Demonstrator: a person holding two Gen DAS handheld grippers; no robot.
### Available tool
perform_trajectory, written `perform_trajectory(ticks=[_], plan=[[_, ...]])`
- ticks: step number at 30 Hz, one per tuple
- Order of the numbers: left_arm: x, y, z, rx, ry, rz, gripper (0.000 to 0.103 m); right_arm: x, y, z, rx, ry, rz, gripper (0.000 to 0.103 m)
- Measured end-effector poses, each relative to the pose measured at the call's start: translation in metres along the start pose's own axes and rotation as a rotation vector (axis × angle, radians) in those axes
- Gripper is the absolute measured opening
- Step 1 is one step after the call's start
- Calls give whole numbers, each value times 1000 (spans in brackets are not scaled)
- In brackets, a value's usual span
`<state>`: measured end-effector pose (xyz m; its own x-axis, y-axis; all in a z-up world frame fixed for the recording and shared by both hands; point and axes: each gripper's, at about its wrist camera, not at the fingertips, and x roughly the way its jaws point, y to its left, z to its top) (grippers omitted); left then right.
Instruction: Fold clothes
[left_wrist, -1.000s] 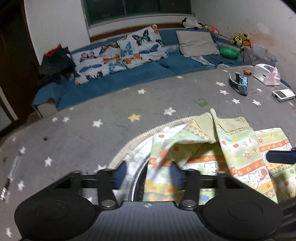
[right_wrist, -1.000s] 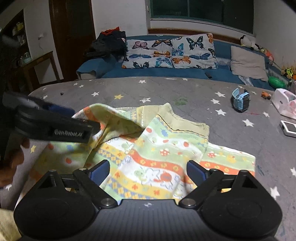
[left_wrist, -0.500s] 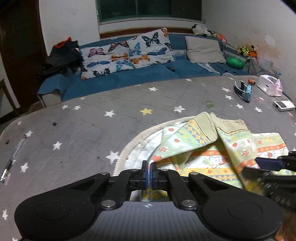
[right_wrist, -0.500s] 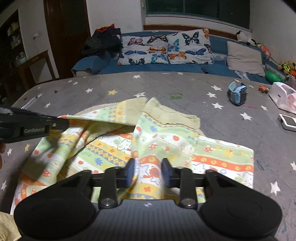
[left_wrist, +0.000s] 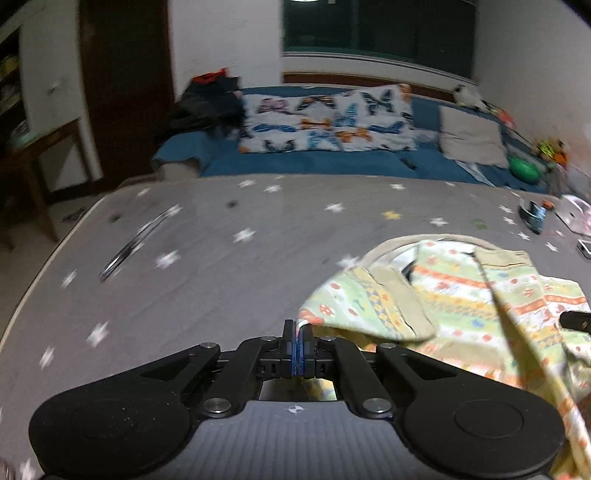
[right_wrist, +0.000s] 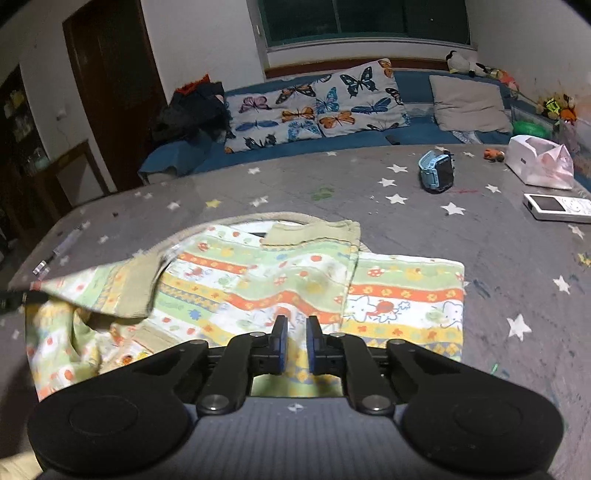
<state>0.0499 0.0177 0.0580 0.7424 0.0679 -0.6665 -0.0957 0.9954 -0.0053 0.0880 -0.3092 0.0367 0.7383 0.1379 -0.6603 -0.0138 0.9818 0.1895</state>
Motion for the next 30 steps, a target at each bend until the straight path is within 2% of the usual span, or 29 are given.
perform_trajectory(ticks=[1, 3, 7, 9, 13, 16, 18, 19, 21, 23, 30], plan=[[-5, 6, -6, -14, 2, 7, 1, -1, 2, 0, -1, -3, 7, 17], [-14, 17, -19, -47, 10, 17, 1, 0, 10, 1, -15, -1, 24, 29], [-29, 26, -42, -99, 22, 7, 1, 8, 33, -1, -64, 23, 53, 40], [-34, 27, -51, -110, 25, 5, 1, 13, 45, -2, -88, 37, 61, 50], [-37, 22, -58, -104, 27, 1, 1, 26, 66, -6, -166, 80, 42, 51], [-37, 23, -59, -116, 27, -3, 1, 31, 71, -11, -207, 107, 7, 43], [-38, 24, -59, -125, 26, -8, 1, 31, 71, -15, -222, 112, -12, 26], [-38, 25, -59, -128, 24, -9, 1, 28, 68, -16, -220, 109, -16, 23], [-39, 26, -59, -133, 21, -12, 1, 22, 63, -19, -216, 102, -25, 10], [-41, 27, -60, -140, 17, -14, 1, 14, 58, -21, -216, 89, -30, 5], [-66, 29, -76, -146, 10, -12, 1, -36, 21, -35, -180, 11, -45, 2]])
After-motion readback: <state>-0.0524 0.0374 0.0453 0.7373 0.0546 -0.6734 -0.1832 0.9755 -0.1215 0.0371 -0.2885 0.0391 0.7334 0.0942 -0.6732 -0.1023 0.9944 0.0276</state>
